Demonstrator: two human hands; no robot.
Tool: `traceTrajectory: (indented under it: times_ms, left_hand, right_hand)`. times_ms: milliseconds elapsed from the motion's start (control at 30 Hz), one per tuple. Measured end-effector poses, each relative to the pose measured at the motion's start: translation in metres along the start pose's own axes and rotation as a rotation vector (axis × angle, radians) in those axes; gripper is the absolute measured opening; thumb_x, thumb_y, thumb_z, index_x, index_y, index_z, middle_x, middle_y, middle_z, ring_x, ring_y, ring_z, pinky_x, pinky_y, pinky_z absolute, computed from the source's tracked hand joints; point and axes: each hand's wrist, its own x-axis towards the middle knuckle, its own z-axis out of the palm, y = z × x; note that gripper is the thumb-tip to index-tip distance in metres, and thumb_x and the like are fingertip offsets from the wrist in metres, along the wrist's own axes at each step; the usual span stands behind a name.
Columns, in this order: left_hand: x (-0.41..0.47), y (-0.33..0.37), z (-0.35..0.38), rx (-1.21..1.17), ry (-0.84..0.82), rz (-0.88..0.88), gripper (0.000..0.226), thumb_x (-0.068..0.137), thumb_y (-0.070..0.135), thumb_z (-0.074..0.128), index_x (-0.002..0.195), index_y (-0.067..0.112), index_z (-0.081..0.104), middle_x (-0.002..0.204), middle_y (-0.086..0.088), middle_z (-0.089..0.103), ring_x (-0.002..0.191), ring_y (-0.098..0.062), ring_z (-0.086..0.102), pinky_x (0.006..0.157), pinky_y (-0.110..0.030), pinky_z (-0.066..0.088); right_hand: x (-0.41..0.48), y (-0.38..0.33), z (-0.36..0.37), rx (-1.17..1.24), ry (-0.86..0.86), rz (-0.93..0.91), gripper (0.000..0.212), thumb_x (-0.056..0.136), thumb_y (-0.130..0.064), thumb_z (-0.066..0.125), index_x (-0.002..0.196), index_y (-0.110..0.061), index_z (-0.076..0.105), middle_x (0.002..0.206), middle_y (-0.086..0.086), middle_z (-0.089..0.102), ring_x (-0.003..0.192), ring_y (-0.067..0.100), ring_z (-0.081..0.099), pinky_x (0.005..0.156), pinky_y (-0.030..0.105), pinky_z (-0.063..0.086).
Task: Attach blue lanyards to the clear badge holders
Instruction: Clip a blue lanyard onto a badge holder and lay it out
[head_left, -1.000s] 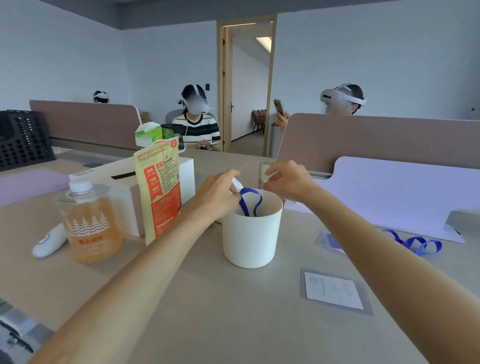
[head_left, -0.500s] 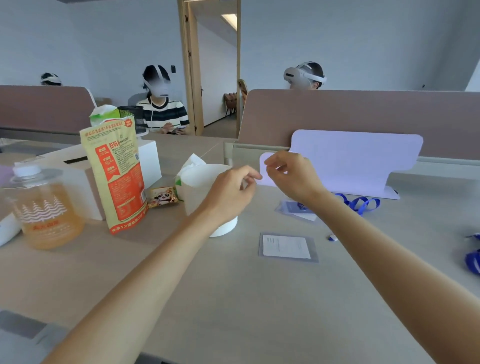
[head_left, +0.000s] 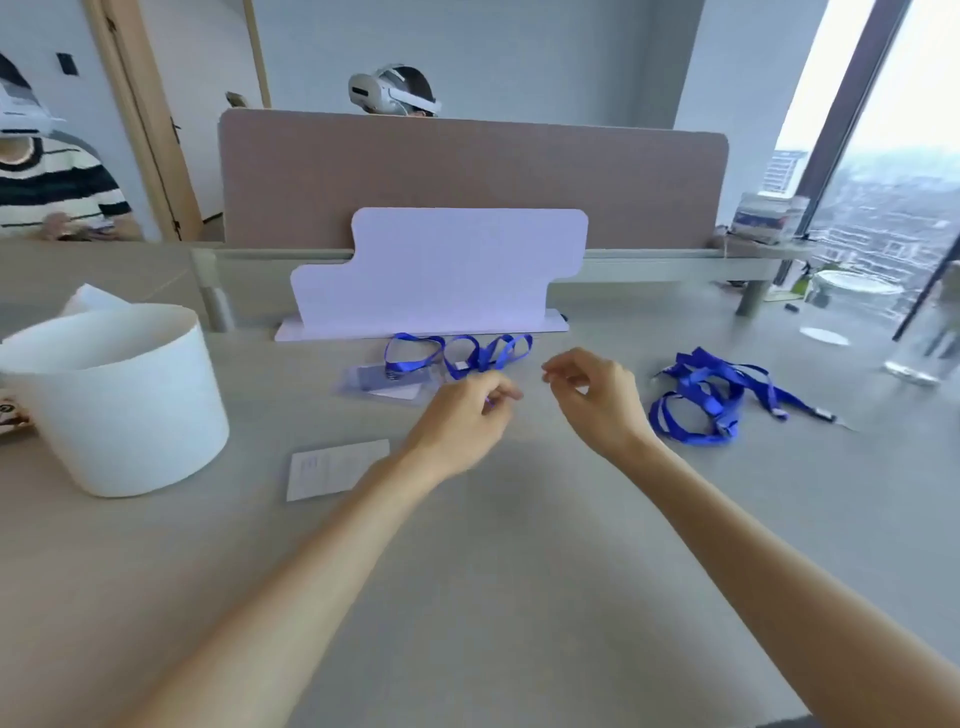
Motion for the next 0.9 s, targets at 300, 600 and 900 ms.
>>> traceTrajectory:
  times_ms: [300, 600, 900]
  left_hand:
    - [0.045, 0.057, 0.123, 0.059, -0.198, 0.093, 0.023, 0.092, 0.021, 0.047, 0.106, 0.025, 0.065, 0.095, 0.001, 0.068, 0.081, -0.018, 0.057, 0.074, -0.025, 0.044]
    - [0.073, 0.083, 0.183, 0.24, -0.25, 0.18, 0.019, 0.092, 0.024, 0.052, 0.107, 0.023, 0.063, 0.101, 0.006, 0.059, 0.099, -0.017, 0.057, 0.079, -0.03, 0.047]
    - [0.096, 0.097, 0.2, 0.234, -0.292, 0.04, 0.058, 0.084, 0.042, 0.061, 0.134, 0.025, 0.039, 0.119, 0.005, 0.055, 0.114, -0.018, 0.051, 0.089, -0.034, 0.045]
  right_hand:
    - [-0.028, 0.115, -0.1, -0.119, 0.289, 0.318, 0.016, 0.085, -0.018, 0.058, 0.097, -0.022, 0.068, 0.096, -0.005, 0.066, 0.09, 0.018, 0.06, 0.073, 0.03, 0.045]
    - [-0.027, 0.15, -0.134, -0.396, 0.045, 0.402, 0.015, 0.089, -0.025, 0.053, 0.085, -0.023, 0.067, 0.086, 0.0, 0.068, 0.085, 0.026, 0.061, 0.067, 0.032, 0.047]
    - [-0.036, 0.136, -0.16, 0.278, 0.17, 0.295, 0.014, 0.098, -0.012, 0.051, 0.095, -0.005, 0.062, 0.084, 0.001, 0.073, 0.074, 0.008, 0.067, 0.061, 0.011, 0.044]
